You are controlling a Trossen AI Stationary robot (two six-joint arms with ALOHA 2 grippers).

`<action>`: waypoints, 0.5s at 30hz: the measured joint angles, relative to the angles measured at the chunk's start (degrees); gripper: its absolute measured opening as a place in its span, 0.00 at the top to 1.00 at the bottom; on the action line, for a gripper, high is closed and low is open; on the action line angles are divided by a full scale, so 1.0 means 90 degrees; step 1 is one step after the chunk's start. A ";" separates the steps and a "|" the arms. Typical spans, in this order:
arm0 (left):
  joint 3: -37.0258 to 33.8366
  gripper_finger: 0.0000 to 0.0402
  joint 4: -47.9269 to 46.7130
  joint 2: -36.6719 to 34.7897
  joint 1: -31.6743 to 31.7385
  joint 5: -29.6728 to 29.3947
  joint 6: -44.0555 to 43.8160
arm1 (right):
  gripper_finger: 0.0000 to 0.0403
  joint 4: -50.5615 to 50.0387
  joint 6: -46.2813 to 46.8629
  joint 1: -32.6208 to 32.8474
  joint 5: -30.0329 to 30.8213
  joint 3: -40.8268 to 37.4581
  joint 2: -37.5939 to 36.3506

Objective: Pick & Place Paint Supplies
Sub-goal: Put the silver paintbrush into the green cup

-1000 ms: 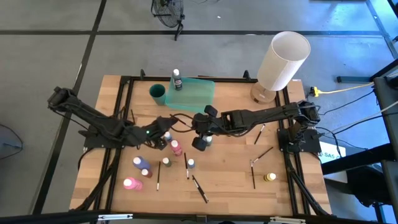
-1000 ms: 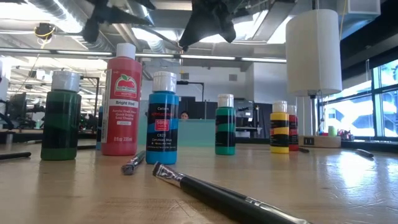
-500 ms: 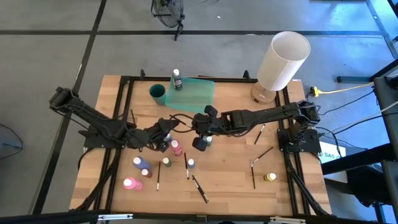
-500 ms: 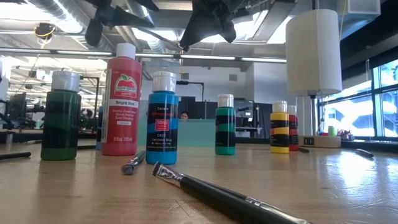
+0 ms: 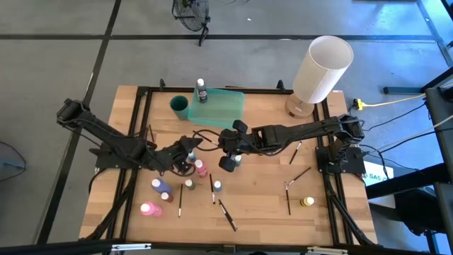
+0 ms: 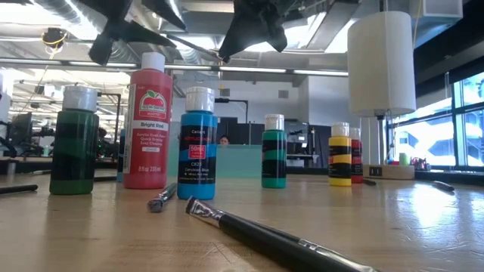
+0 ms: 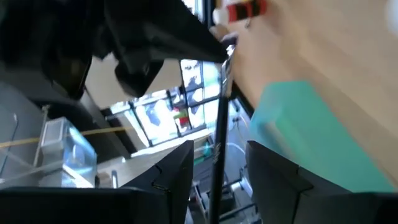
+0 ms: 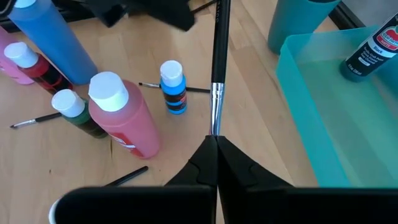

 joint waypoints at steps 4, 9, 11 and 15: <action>0.0000 0.65 0.0221 -0.0005 0.0243 0.0071 0.0195 | 1.00 0.0000 0.0000 0.0000 0.0000 0.0000 0.0000; 0.0000 0.65 0.0195 0.0087 0.0529 0.0130 0.0120 | 1.00 0.0000 0.0000 0.0000 0.0000 0.0000 0.0000; 0.0000 0.66 0.0208 0.0164 0.0608 0.0130 0.0123 | 1.00 0.0000 -0.0008 0.0000 0.0000 0.0000 0.0000; 0.0000 0.69 0.0249 0.0334 0.0676 0.0129 0.0148 | 1.00 0.0000 -0.0023 -0.0002 0.0000 0.0000 0.0000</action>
